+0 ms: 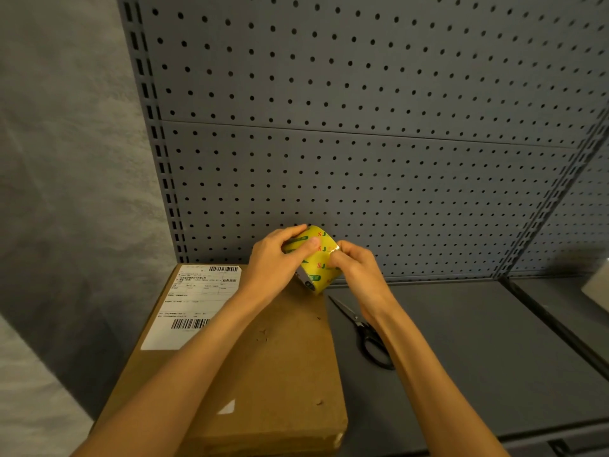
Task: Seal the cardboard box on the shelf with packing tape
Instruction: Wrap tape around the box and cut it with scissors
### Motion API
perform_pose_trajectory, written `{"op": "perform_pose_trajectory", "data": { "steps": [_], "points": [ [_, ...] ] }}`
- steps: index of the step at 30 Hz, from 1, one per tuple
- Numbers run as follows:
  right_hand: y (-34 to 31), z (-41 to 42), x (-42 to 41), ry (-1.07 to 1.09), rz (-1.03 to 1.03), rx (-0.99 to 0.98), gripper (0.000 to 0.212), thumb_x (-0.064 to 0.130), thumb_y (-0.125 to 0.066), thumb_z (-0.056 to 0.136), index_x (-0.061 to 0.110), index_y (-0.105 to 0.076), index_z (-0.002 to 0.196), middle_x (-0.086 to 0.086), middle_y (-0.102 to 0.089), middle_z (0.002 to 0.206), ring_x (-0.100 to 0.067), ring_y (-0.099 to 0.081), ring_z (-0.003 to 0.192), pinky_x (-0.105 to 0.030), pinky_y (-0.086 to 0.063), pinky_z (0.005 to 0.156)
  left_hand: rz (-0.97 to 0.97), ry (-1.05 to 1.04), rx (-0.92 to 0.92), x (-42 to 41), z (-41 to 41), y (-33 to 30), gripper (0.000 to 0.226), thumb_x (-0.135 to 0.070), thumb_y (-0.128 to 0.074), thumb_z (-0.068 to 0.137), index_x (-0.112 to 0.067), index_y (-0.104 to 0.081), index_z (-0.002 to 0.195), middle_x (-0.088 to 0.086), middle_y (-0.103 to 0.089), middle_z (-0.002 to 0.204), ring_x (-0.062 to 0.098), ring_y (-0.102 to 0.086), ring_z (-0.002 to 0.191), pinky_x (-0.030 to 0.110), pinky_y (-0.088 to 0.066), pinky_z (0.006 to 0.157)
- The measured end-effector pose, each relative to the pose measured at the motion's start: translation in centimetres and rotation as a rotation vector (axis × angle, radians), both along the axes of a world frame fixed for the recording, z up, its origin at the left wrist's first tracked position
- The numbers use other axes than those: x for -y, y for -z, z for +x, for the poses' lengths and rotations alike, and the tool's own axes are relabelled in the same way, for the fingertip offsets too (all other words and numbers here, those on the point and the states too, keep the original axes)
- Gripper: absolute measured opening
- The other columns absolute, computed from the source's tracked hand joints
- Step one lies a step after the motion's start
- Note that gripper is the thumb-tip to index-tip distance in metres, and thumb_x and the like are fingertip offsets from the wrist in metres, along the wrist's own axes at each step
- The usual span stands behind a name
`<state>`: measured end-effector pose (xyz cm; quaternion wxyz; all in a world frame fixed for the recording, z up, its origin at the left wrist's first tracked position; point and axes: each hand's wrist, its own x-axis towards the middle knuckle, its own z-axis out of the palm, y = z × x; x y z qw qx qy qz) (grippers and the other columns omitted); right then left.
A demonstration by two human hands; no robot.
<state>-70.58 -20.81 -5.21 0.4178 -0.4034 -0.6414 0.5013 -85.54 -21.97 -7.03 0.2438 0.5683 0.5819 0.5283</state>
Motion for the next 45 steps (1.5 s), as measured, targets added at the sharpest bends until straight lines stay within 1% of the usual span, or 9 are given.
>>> {"op": "perform_pose_trajectory", "data": {
  "steps": [4,8,10,14,22,27,31,35,45],
  "points": [
    [0.0,0.2,-0.1,-0.004,0.012,0.002,0.016,-0.006,-0.046,0.085,0.004,-0.053,0.075,-0.011,-0.056,0.073,-0.012,-0.052,0.064,-0.015,-0.046,0.057,0.003,0.007,0.0,0.0,0.1,0.0,0.047,-0.042,-0.062,0.086,-0.026,-0.056,0.13,-0.004,-0.057,0.126,0.01,-0.055,0.112,0.035,-0.052,0.091],
    [0.9,0.2,0.1,0.014,0.064,0.06,0.018,-0.009,-0.047,0.075,-0.003,-0.059,0.086,-0.01,-0.06,0.073,-0.021,-0.057,0.07,-0.046,-0.054,0.073,-0.017,0.011,0.029,-0.1,0.1,-0.2,0.046,-0.04,-0.062,0.087,-0.025,-0.056,0.129,-0.004,-0.058,0.124,0.008,-0.055,0.111,0.025,-0.05,0.089],
    [0.8,0.5,0.1,-0.042,0.064,0.068,0.022,-0.008,-0.048,0.073,0.001,-0.06,0.089,-0.006,-0.06,0.076,-0.014,-0.059,0.072,-0.038,-0.054,0.073,-0.03,0.02,0.056,-0.1,-0.1,-0.3,0.045,-0.039,-0.062,0.087,-0.025,-0.057,0.129,-0.004,-0.06,0.123,0.007,-0.056,0.109,0.019,-0.049,0.085],
    [0.4,1.6,0.2,-0.124,0.062,0.059,0.033,-0.016,-0.049,0.082,0.013,-0.061,0.092,0.0,-0.064,0.087,0.002,-0.062,0.076,-0.012,-0.048,0.069,-0.014,0.029,0.106,0.0,-0.6,-0.2,0.042,-0.039,-0.06,0.088,-0.027,-0.057,0.128,-0.004,-0.061,0.124,0.007,-0.056,0.112,0.03,-0.049,0.095],
    [0.2,0.5,0.1,-0.122,0.186,0.118,0.032,-0.01,-0.054,0.084,0.017,-0.063,0.1,-0.003,-0.069,0.097,-0.013,-0.065,0.09,-0.029,-0.055,0.081,0.271,-0.008,-0.108,1.0,-0.6,-0.6,0.025,-0.02,-0.063,0.089,-0.021,-0.067,0.113,-0.009,-0.063,0.112,-0.008,-0.055,0.1,0.02,-0.049,0.086],
    [0.2,0.5,0.1,-0.038,0.25,0.181,0.028,-0.003,-0.056,0.087,0.02,-0.062,0.102,-0.007,-0.068,0.096,-0.023,-0.065,0.089,-0.032,-0.055,0.077,0.336,-0.044,-0.275,1.0,-0.6,0.0,0.029,-0.025,-0.066,0.087,-0.021,-0.067,0.116,-0.009,-0.059,0.122,0.006,-0.053,0.113,0.026,-0.045,0.095],
    [0.3,0.4,0.1,-0.025,0.278,0.212,0.027,-0.001,-0.056,0.088,0.02,-0.062,0.105,-0.007,-0.068,0.095,-0.022,-0.064,0.086,-0.028,-0.054,0.072,0.368,-0.059,-0.38,1.0,-0.3,0.3,0.027,-0.022,-0.069,0.084,-0.018,-0.07,0.111,-0.007,-0.063,0.113,0.008,-0.057,0.106,0.031,-0.049,0.091],
    [0.5,0.2,0.1,-0.004,0.304,0.244,0.021,0.001,-0.056,0.087,0.015,-0.063,0.101,-0.014,-0.067,0.092,-0.031,-0.062,0.086,-0.041,-0.053,0.073,0.418,-0.089,-0.357,1.1,-0.1,0.2,0.017,-0.022,-0.07,0.08,-0.014,-0.074,0.094,-0.006,-0.066,0.099,0.006,-0.06,0.092,0.025,-0.049,0.081],
    [0.5,0.0,0.1,-0.029,0.33,0.329,0.024,0.001,-0.055,0.086,0.016,-0.064,0.103,0.001,-0.066,0.089,-0.004,-0.061,0.078,-0.013,-0.05,0.066,0.296,-0.054,-0.292,0.8,-0.3,-0.2,0.005,-0.013,-0.066,0.085,-0.014,-0.065,0.081,-0.012,-0.054,0.082,0.003,-0.052,0.077,0.015,-0.042,0.065]
  ]
}}
